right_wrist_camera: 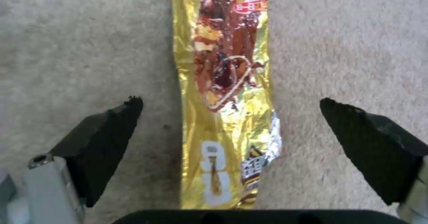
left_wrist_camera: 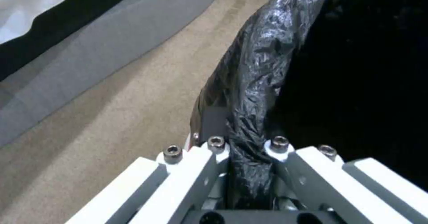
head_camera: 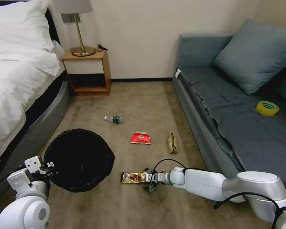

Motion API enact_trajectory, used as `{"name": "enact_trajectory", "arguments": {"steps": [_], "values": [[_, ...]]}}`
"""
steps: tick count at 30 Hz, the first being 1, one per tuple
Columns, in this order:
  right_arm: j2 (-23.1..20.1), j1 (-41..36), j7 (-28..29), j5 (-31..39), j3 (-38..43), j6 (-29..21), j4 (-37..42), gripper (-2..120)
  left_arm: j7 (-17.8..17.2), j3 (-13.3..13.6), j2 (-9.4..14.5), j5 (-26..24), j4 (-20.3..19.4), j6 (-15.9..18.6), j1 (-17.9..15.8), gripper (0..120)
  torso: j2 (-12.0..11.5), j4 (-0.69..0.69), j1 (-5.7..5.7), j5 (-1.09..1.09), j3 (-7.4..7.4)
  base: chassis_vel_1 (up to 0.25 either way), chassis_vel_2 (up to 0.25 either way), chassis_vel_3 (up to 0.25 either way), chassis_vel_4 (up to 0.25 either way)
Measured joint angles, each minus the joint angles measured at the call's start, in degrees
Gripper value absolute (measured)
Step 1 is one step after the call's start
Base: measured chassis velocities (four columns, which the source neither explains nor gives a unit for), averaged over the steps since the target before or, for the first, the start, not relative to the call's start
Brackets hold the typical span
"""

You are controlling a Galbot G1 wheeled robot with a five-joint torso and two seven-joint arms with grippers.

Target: Pick up the trash bin, then pick up the garbage on the floor and place it into the trash bin.

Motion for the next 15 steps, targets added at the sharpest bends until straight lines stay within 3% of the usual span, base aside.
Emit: {"name": "enact_trajectory", "arguments": {"steps": [15], "values": [[1.8, -0.7, -0.1, -1.4, 1.6, 1.4, -4.0, 100, 0.1, 0.3, -0.2, 0.4, 0.2, -0.4, 0.1, 3, 0.0, 0.0, 0.0, 0.0, 0.0, 0.0, 0.0, 0.0, 0.0]]}}
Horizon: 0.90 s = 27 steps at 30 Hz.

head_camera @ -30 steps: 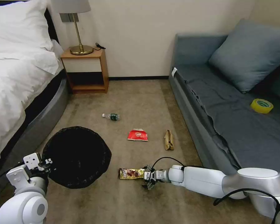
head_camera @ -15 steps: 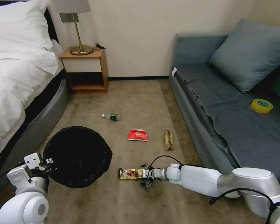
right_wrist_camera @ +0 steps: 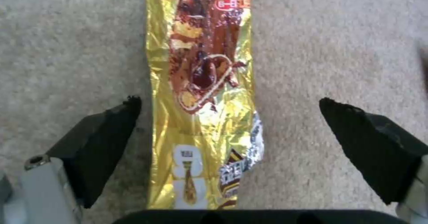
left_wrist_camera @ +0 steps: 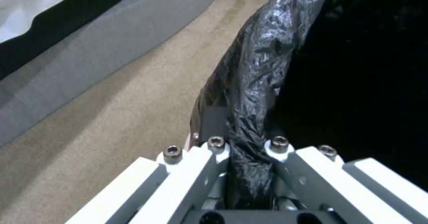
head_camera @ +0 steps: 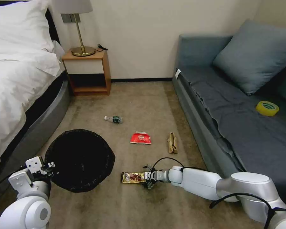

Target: Pick up the trash bin, then pick up the garbage on the floor and place it into the trash bin.

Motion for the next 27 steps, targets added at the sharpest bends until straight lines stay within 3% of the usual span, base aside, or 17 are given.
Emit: {"name": "enact_trajectory", "arguments": {"steps": [5, 10, 27], "values": [[0.2, -0.1, 0.1, -0.2, 0.7, 0.2, -0.9, 100, 0.1, 0.1, 0.0, 0.2, 0.1, -0.1, 0.0, 3, 0.0, 0.0, 0.0, 0.0, 0.0, 0.0, 0.0, 0.0, 0.0], [0.7, -0.6, 0.2, -1.0, 1.3, 1.1, -2.1, 92, 0.2, 0.2, -0.1, 0.4, 0.1, -0.2, 0.1, 3, 0.0, -0.01, 0.0, -0.01, 0.0, 0.0, 0.0, 0.0, 0.0], [0.6, -1.4, 0.1, -1.9, 1.9, 2.2, -2.4, 28, 0.6, 0.4, -0.2, 0.9, 0.6, -0.4, -0.1, 3, 0.0, 0.0, 0.0, 0.0, 0.0, 0.0, 0.0, 0.0, 0.0]]}}
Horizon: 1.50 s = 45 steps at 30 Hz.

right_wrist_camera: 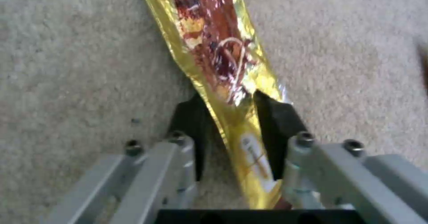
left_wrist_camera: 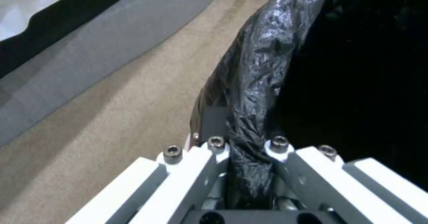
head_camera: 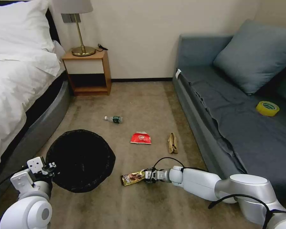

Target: Pick up the trash bin, then pick up the garbage on the floor and place it into the trash bin.

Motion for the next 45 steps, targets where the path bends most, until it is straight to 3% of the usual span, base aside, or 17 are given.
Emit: {"name": "enact_trajectory", "arguments": {"steps": [8, 16, 25, 29, 30, 31, 32, 35, 38, 42, 45], "values": [[0.0, -0.4, 0.0, -0.5, 0.4, 0.3, -0.1, 1, 0.1, 0.1, -0.1, 0.2, 0.4, -0.1, -0.1, 3, 0.0, -0.01, 0.0, 0.0, 0.0, 0.0, 0.0, 0.0, 0.0], [-2.9, -0.9, 0.8, -1.0, 3.2, 0.2, 5.2, 0, 0.2, 0.4, -0.1, 0.2, 0.3, -0.1, -0.1, 3, 0.0, 0.01, 0.0, 0.01, 0.0, 0.0, 0.0, 0.0, 0.0], [-17.8, 0.1, 4.3, 4.3, 10.5, -4.6, 26.3, 0, 0.1, 2.1, -0.2, 0.4, -0.2, 0.3, -0.5, 3, 0.0, -0.02, 0.0, 0.01, 0.0, 0.0, 0.0, 0.0, 0.0], [-18.6, -0.2, 4.6, 4.3, 11.7, -4.6, 27.6, 0, 0.1, 2.4, -0.2, 0.5, -0.2, 0.3, -0.5, 3, 0.0, 0.0, 0.0, 0.01, 0.0, 0.0, 0.0, 0.0, 0.0], [-22.9, -3.0, 6.4, 5.5, 20.8, -4.8, 36.2, 0, 0.0, 3.7, -0.5, 0.9, 0.2, 0.3, -0.4, 3, 0.0, -0.01, 0.0, -0.01, -0.01, 0.0, 0.0, 0.0, 0.0], [-24.0, -4.0, 7.1, 6.6, 23.5, -5.7, 39.1, 0, 0.0, 4.1, -0.7, 1.0, 0.3, 0.3, -0.3, 3, 0.0, -0.01, 0.0, 0.0, 0.01, 0.0, 0.0, 0.0, 0.0], [-24.0, -4.0, 7.1, 6.6, 23.5, -5.7, 39.1, 0, 0.0, 4.1, -0.7, 1.0, 0.3, 0.3, -0.3, 3, 0.0, -0.01, 0.0, 0.0, 0.01, 0.0, 0.0, 0.0, 0.0], [-26.4, -6.4, 8.9, 10.0, 30.6, -8.2, 51.0, 0, -0.1, 5.3, -0.9, 1.3, 1.1, 0.2, -0.3, 3, 0.0, -0.02, 0.0, -0.03, -0.01, 0.0, 0.0, 0.0, 0.0], [-26.7, -6.8, 10.2, 12.1, 32.6, -10.2, 58.0, 0, -0.1, 5.7, -0.9, 1.4, 1.5, 0.2, -0.4, 3, 0.0, -0.01, 0.0, 0.0, 0.0, 0.0, 0.0, 0.0, 0.0], [-25.2, -6.4, 13.1, 16.5, 32.8, -13.2, 65.4, 0, -0.1, 6.3, -1.0, 1.4, 1.8, 0.2, -0.7, 3, 0.0, -0.01, 0.0, 0.0, 0.0, 0.0, 0.0, 0.0, 0.0], [-21.9, -4.2, 16.8, 21.9, 28.4, -15.5, 68.9, 0, -0.1, 6.5, -1.2, 1.4, 1.9, 0.2, -0.8, 3, 0.0, 0.0, -0.01, -0.01, 0.0, 0.0, 0.0, 0.0, 0.0]]}}
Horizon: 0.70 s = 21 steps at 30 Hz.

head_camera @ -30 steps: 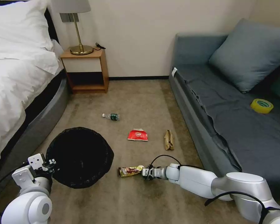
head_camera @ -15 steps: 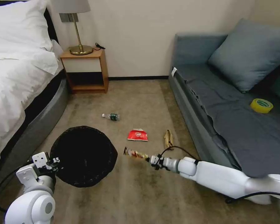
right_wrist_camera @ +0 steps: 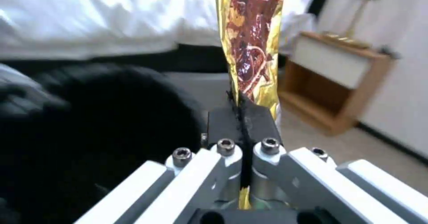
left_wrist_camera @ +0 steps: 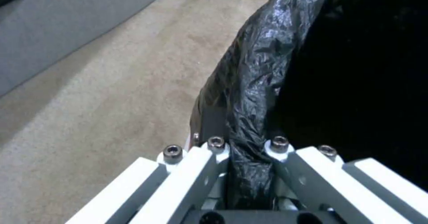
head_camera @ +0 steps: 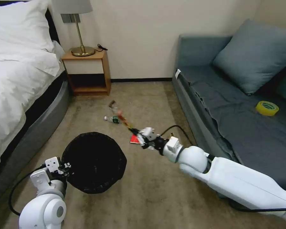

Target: Pick up the trash bin, then pick up the garbage on the floor and place it into the trash bin.

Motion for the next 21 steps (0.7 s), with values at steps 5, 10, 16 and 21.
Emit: {"name": "enact_trajectory", "arguments": {"steps": [5, 10, 16, 21], "values": [[5.4, 1.0, 3.9, 2.6, -6.2, -1.0, -0.8, 0, 0.0, 0.0, 0.0, 0.0, 0.0, 0.0, 0.0, 3, 0.0, 0.01, 0.0, -0.01, 0.0, 0.0, 0.0, 0.0, 0.0], [8.0, -0.2, 5.2, 1.9, -9.5, -1.1, -3.7, 0, 0.1, -0.3, 0.0, -0.1, -0.6, 0.1, 0.1, 3, 0.0, 0.01, 0.0, 0.0, 0.0, 0.0, 0.0, 0.0, 0.0], [9.3, -2.0, 6.4, 1.3, -11.4, -1.9, -4.9, 1, 0.1, -0.3, -0.2, -0.1, -0.7, 0.1, 0.2, 3, 0.0, 0.0, 0.0, 0.0, 0.0, 0.0, 0.0, 0.0, 0.0], [9.4, -2.4, 7.1, 1.0, -11.6, -2.2, -5.0, 20, 0.1, -0.2, -0.3, -0.1, -0.7, 0.1, 0.1, 3, 0.0, 0.0, 0.0, 0.0, 0.0, 0.0, 0.0, 0.0, 0.0]]}}
